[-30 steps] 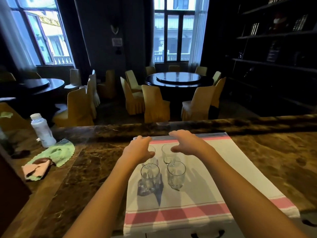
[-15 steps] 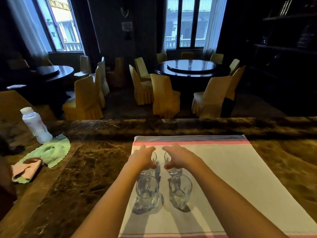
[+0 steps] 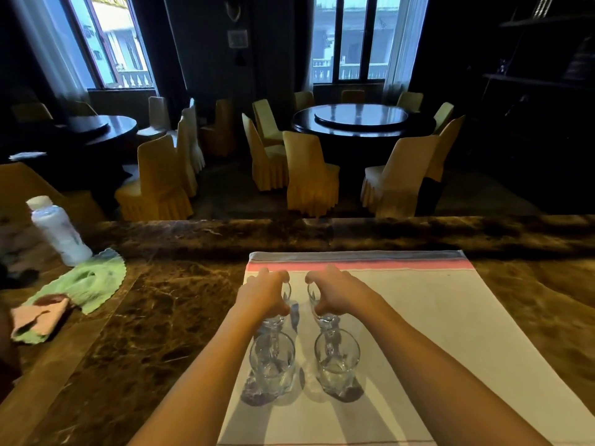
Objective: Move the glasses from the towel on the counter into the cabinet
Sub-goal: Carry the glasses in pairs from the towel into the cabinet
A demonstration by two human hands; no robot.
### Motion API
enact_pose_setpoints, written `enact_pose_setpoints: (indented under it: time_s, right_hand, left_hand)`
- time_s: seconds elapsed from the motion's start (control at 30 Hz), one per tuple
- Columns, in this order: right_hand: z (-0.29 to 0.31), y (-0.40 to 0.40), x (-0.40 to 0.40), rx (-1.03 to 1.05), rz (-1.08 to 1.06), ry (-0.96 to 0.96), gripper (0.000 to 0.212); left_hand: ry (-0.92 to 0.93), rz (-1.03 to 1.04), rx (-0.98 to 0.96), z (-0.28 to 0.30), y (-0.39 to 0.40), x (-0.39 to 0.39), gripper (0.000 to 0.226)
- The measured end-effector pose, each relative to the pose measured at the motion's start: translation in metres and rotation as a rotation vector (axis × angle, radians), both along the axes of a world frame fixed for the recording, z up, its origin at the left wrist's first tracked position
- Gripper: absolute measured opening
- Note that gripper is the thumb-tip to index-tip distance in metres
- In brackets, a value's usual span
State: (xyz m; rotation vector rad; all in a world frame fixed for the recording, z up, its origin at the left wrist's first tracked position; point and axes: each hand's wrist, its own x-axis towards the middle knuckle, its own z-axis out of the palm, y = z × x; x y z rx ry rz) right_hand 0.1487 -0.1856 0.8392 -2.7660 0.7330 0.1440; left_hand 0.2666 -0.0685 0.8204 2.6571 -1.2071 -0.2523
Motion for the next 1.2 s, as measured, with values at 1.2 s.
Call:
enact_pose_setpoints:
  time_s: [1.2]
  right_hand:
    - [0.056,0.183,-0.231,0.001,-0.006,-0.065,0.07]
  left_hand:
    - [0.035,-0.232,-0.062,0.061,0.189,-0.209,0.064]
